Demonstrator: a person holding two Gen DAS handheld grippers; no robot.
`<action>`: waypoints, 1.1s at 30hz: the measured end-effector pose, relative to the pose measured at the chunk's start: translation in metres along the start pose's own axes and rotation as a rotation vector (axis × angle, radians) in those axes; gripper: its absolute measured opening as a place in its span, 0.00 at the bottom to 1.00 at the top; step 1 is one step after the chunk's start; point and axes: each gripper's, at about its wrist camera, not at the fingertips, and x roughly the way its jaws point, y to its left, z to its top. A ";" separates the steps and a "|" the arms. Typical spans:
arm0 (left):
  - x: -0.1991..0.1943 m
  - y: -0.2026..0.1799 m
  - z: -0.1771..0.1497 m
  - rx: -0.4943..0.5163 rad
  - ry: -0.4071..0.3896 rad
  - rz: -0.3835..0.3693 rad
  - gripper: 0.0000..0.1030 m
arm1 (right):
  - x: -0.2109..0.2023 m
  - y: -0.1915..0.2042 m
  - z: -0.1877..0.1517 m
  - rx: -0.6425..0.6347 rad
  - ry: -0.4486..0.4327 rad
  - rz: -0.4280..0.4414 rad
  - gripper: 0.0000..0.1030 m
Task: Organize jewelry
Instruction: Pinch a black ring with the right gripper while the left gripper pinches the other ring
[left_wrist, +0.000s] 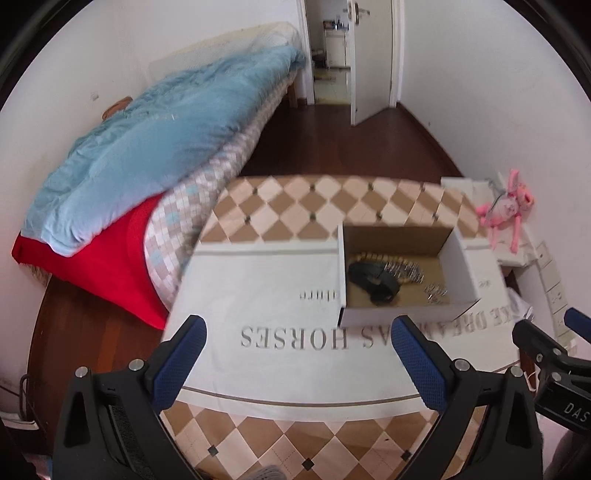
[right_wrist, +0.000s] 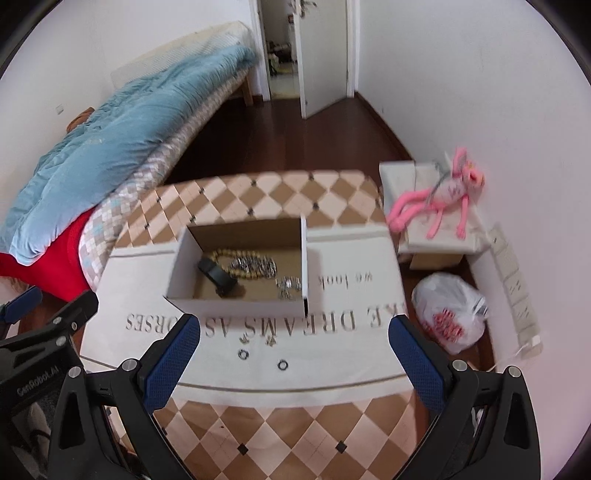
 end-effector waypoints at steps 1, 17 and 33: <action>0.009 -0.002 -0.004 0.002 0.015 0.000 0.99 | 0.009 -0.003 -0.005 0.003 0.018 0.000 1.00; 0.121 -0.018 -0.072 0.029 0.316 -0.019 0.99 | 0.142 0.000 -0.079 -0.015 0.182 0.102 0.41; 0.114 -0.083 -0.058 0.099 0.275 -0.125 0.99 | 0.128 -0.030 -0.084 0.053 0.126 0.021 0.13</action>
